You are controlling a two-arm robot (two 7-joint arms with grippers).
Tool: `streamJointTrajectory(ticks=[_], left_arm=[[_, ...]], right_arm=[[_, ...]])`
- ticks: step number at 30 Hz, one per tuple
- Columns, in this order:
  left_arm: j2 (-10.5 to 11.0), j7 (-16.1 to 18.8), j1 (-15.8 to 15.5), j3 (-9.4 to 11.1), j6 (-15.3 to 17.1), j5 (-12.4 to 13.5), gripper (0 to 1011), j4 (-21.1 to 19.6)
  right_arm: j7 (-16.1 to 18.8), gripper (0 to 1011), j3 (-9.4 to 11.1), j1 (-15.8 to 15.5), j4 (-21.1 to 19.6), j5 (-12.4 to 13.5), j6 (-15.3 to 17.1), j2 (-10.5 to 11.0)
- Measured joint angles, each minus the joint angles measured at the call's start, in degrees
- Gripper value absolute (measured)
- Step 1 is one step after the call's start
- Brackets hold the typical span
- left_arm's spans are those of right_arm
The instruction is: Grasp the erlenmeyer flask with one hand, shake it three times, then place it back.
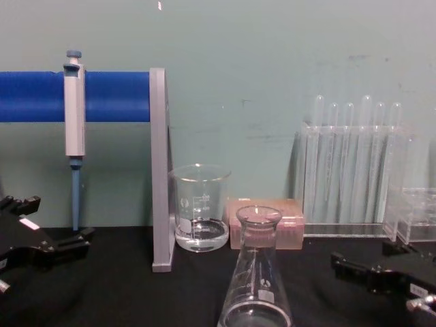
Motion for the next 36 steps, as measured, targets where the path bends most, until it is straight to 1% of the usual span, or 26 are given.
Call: streamJointTrajectory(ticks=[8,36], left_arm=[[0.0,0.0,0.0,0.0,0.0,0.0,1001,0.0],[0.0,0.0,0.0,0.0,0.0,0.0,1001,0.0]], right_arm=[[0.56,1003,0.44,-0.04,0.71,-1.25,0.44,-0.35],[0.53,1002,0.39,-0.03,0.76,-1.07,0.4,-0.36]])
